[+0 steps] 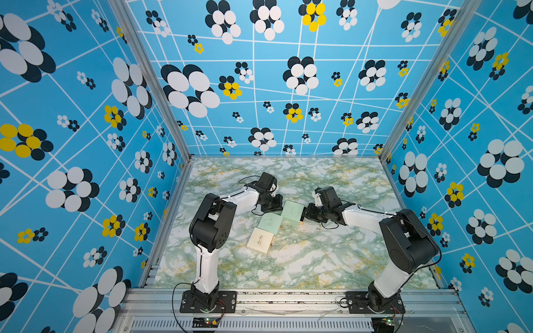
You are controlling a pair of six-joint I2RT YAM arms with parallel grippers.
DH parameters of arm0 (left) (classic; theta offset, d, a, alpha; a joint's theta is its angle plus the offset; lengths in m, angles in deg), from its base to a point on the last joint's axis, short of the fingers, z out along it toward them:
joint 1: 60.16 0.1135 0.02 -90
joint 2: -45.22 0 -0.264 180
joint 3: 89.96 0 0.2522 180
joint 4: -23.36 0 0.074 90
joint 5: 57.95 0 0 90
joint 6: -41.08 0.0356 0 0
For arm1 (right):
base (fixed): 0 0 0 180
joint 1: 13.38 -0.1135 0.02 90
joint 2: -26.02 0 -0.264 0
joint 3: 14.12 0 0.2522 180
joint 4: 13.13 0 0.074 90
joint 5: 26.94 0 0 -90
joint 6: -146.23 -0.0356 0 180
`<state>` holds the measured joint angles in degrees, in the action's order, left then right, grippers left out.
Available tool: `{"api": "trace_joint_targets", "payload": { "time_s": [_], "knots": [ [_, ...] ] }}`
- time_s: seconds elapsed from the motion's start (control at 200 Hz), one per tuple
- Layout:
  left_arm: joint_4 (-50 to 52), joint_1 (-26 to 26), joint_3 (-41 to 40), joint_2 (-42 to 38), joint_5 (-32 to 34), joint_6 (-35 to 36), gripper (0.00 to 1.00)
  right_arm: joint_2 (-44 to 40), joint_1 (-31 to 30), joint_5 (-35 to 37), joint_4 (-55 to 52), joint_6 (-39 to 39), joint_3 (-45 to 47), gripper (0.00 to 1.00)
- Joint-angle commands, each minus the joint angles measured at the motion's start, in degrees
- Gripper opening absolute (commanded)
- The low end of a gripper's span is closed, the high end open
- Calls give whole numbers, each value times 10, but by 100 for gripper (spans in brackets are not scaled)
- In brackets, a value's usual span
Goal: Take out the earrings from the drawer-style jewelry box
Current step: Close the drawer of the jewelry box.
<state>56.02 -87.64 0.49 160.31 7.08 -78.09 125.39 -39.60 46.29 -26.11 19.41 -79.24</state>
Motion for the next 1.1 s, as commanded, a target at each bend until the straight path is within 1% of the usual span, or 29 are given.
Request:
{"api": "trace_joint_targets", "payload": {
  "time_s": [0.0,0.235,0.595,0.9,1.1],
  "knots": [
    [0,-8,19,15,-9,-5,0,18,-1,-42,49,-21,-1,24],
    [4,-8,21,13,-5,-4,0,21,-3,-67,92,-37,7,24],
    [8,-2,14,6,-2,-2,0,-10,-1,-36,43,-8,11,24],
    [7,-2,12,7,-2,-2,0,-30,3,-26,40,-10,23,26],
    [7,-2,13,6,-2,-2,0,-31,4,-25,39,-12,33,29]
  ]
}}
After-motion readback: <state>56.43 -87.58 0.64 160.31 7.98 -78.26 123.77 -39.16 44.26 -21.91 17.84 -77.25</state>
